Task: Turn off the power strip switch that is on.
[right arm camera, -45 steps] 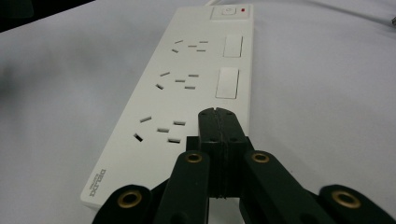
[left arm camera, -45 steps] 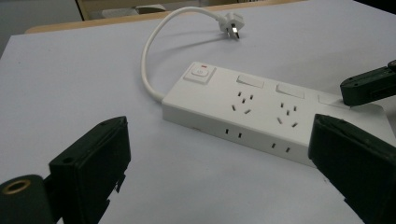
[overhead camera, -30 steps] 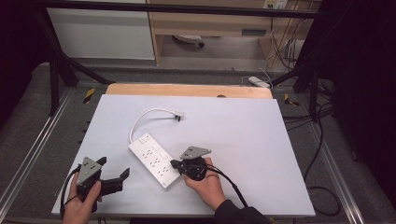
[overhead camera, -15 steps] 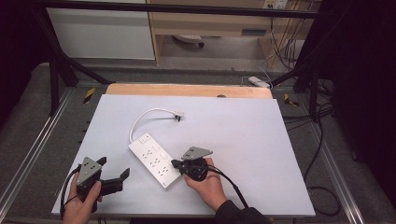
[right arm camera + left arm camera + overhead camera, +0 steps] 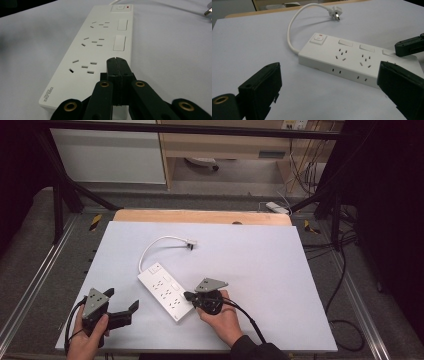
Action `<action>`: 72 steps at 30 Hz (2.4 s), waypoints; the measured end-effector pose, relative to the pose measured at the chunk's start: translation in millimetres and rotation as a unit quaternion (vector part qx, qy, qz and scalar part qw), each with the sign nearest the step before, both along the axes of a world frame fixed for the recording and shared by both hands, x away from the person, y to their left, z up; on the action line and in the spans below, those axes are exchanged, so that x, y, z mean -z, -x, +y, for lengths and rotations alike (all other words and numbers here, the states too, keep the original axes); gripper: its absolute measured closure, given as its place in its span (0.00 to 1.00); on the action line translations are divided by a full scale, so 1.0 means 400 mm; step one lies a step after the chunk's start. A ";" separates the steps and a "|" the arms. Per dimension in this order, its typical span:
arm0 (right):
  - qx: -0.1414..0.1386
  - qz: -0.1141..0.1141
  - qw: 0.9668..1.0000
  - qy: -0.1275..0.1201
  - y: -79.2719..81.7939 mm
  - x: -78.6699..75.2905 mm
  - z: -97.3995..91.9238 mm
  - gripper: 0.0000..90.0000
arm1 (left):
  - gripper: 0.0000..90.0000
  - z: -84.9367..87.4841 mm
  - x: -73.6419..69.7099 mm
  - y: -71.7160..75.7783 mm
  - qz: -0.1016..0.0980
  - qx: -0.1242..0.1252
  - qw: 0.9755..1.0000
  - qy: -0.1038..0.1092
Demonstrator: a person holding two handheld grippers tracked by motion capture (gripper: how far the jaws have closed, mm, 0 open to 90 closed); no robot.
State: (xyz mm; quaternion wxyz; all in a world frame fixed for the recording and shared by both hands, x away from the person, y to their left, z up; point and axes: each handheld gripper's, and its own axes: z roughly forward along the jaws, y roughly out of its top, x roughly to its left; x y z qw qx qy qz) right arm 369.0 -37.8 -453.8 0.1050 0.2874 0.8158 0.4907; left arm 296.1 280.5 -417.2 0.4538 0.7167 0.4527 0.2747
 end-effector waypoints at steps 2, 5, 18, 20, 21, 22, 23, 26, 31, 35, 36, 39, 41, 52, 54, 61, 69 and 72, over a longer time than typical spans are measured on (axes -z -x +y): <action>0.000 0.001 1.000 -0.002 0.000 0.000 -0.001 1.00 | 0.06 0.000 0.000 0.000 0.000 0.000 1.000 0.000; -0.001 0.003 1.000 -0.001 -0.001 0.000 -0.001 1.00 | 0.06 0.000 0.000 0.000 0.000 0.001 1.000 0.000; 0.002 0.007 1.000 -0.005 -0.002 -0.001 0.002 1.00 | 0.06 0.001 0.000 0.000 -0.001 0.000 1.000 0.001; 0.003 0.006 1.000 -0.006 0.000 -0.001 0.003 1.00 | 0.06 0.001 0.000 0.000 -0.001 0.001 1.000 0.001; 0.002 0.004 1.000 -0.007 0.000 -0.001 0.003 1.00 | 0.06 0.001 0.000 0.000 -0.001 0.001 1.000 0.001; 0.004 0.003 1.000 -0.009 0.000 -0.002 0.003 1.00 | 0.06 0.001 0.000 0.000 -0.001 0.001 1.000 0.001; 0.005 0.003 1.000 -0.010 0.000 -0.003 0.003 1.00 | 0.06 0.001 -0.001 0.000 -0.001 0.000 1.000 0.000; 0.008 0.002 1.000 -0.016 -0.002 -0.008 0.000 1.00 | 0.06 0.003 -0.001 0.000 -0.002 -0.002 1.000 0.001; 0.011 0.001 1.000 -0.019 -0.005 -0.014 -0.006 1.00 | 0.06 0.002 -0.001 0.000 -0.001 -0.001 1.000 0.000; 0.015 0.002 1.000 -0.027 -0.005 -0.021 -0.010 1.00 | 0.06 0.003 -0.001 0.000 -0.001 -0.002 1.000 0.000; 0.015 0.003 0.999 -0.028 -0.005 -0.022 -0.011 1.00 | 0.06 0.003 -0.001 0.000 -0.001 -0.002 1.000 0.000; 0.017 0.003 0.999 -0.032 -0.008 -0.026 -0.016 0.97 | 0.06 0.002 -0.001 0.000 -0.001 -0.001 1.000 0.000; 0.021 0.004 0.999 -0.035 -0.010 -0.028 -0.019 0.94 | 0.06 0.004 -0.001 0.000 -0.001 -0.001 1.000 0.001; 0.050 0.004 0.997 -0.055 -0.024 -0.049 -0.038 0.53 | 0.06 0.004 -0.001 -0.001 -0.001 -0.001 1.000 0.000; 0.056 0.001 0.997 -0.056 -0.026 -0.055 -0.042 0.46 | 0.06 0.004 -0.001 0.000 -0.001 -0.002 1.000 0.001; 0.070 -0.001 0.996 -0.052 -0.037 -0.076 -0.052 0.22 | 0.06 0.003 -0.001 0.000 -0.001 -0.002 1.000 0.000; 0.086 -0.002 0.995 -0.042 -0.046 -0.097 -0.067 0.05 | 0.06 0.003 -0.001 0.000 -0.001 -0.001 1.000 0.000; 0.087 -0.007 0.995 -0.042 -0.049 -0.107 -0.077 0.03 | 0.06 0.003 -0.001 0.000 -0.001 -0.001 1.000 0.000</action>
